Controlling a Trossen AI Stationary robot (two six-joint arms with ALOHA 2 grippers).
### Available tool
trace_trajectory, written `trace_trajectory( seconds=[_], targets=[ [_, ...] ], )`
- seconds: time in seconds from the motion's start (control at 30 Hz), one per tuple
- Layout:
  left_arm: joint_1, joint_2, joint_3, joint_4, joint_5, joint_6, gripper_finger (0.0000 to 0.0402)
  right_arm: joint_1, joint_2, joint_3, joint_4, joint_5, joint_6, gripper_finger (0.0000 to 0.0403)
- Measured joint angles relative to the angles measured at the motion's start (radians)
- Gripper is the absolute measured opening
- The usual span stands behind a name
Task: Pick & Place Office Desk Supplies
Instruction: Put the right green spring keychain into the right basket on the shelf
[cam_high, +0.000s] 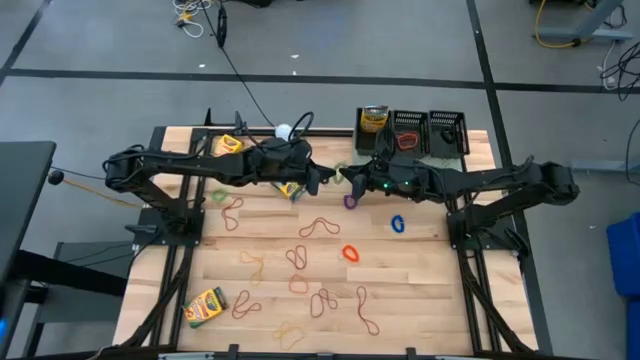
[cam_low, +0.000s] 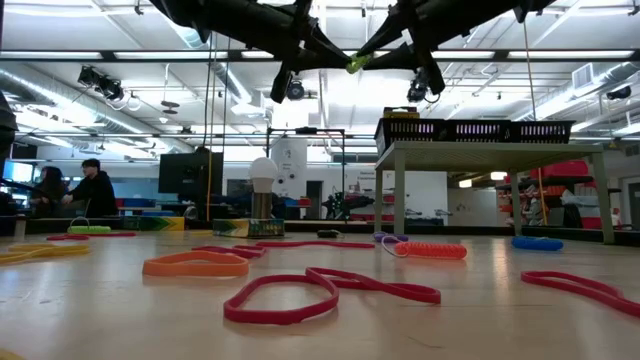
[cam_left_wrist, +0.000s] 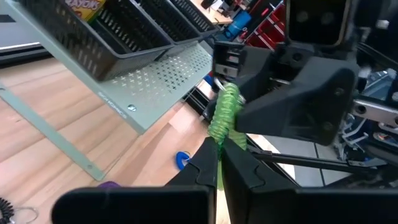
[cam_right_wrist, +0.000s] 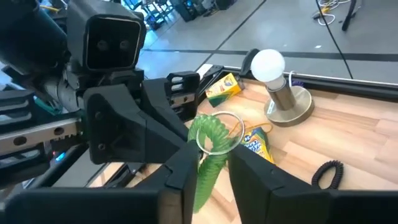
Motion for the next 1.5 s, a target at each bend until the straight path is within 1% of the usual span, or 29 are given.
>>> trace_trajectory(
  seconds=[0.13, 0.27, 0.4, 0.5, 0.63, 0.7, 0.77, 0.83, 0.9, 0.97, 1.03, 1.1, 1.17, 1.3, 1.37, 1.5],
  targets=[
    [0.000, 0.000, 0.000, 0.001, 0.005, 0.007, 0.0013, -0.008, 0.000, 0.000, 0.000, -0.042, -0.010, 0.0059],
    [0.000, 0.000, 0.000, 0.001, 0.007, 0.026, 0.0029, -0.008, -0.002, 0.000, 0.007, -0.052, -0.038, 0.0025],
    [0.002, -0.014, 0.000, -0.007, 0.030, 0.075, 0.0060, -0.007, -0.025, 0.000, 0.003, -0.054, -0.074, 0.0019],
    [0.011, -0.056, 0.000, -0.067, 0.031, 0.115, 0.0088, -0.014, -0.073, 0.000, -0.030, -0.055, -0.098, 0.0022],
    [0.036, -0.124, 0.000, -0.198, 0.010, 0.169, 0.0119, -0.040, -0.184, 0.000, -0.162, -0.042, -0.123, 0.0020],
    [0.046, -0.156, 0.000, -0.264, -0.010, 0.232, 0.0127, -0.059, -0.249, 0.004, -0.251, -0.026, -0.137, 0.0020],
    [0.049, -0.172, 0.000, -0.323, -0.025, 0.312, 0.0127, -0.085, -0.310, 0.038, -0.403, 0.005, -0.152, 0.0020],
    [0.046, -0.175, -0.004, -0.363, -0.024, 0.373, 0.0121, -0.120, -0.352, 0.104, -0.591, 0.057, -0.166, 0.0020],
    [0.046, -0.175, -0.023, -0.352, -0.009, 0.397, 0.0108, -0.164, -0.373, 0.187, -0.793, 0.119, -0.170, 0.0020],
    [0.046, -0.175, -0.064, -0.290, 0.017, 0.397, 0.0091, -0.222, -0.375, 0.273, -0.979, 0.185, -0.165, 0.0020],
    [0.046, -0.175, -0.116, -0.207, 0.042, 0.387, 0.0072, -0.296, -0.369, 0.336, -1.120, 0.236, -0.144, 0.0020],
    [0.047, -0.174, -0.168, -0.104, 0.070, 0.368, 0.0053, -0.384, -0.359, 0.365, -1.209, 0.251, -0.120, 0.0020],
    [0.046, -0.174, -0.218, -0.011, 0.098, 0.343, 0.0036, -0.484, -0.344, 0.364, -1.250, 0.238, -0.100, 0.0020],
    [0.046, -0.174, -0.291, 0.095, 0.118, 0.296, 0.0008, -0.663, -0.294, 0.317, -1.210, 0.126, -0.116, 0.0020],
    [0.046, -0.174, -0.309, 0.114, 0.118, 0.270, 0.0006, -0.732, -0.261, 0.293, -1.183, 0.076, -0.138, 0.0020],
    [0.040, -0.174, -0.314, 0.111, 0.131, 0.249, 0.0012, -0.836, -0.187, 0.263, -1.171, 0.024, -0.146, 0.0020]
  ],
)
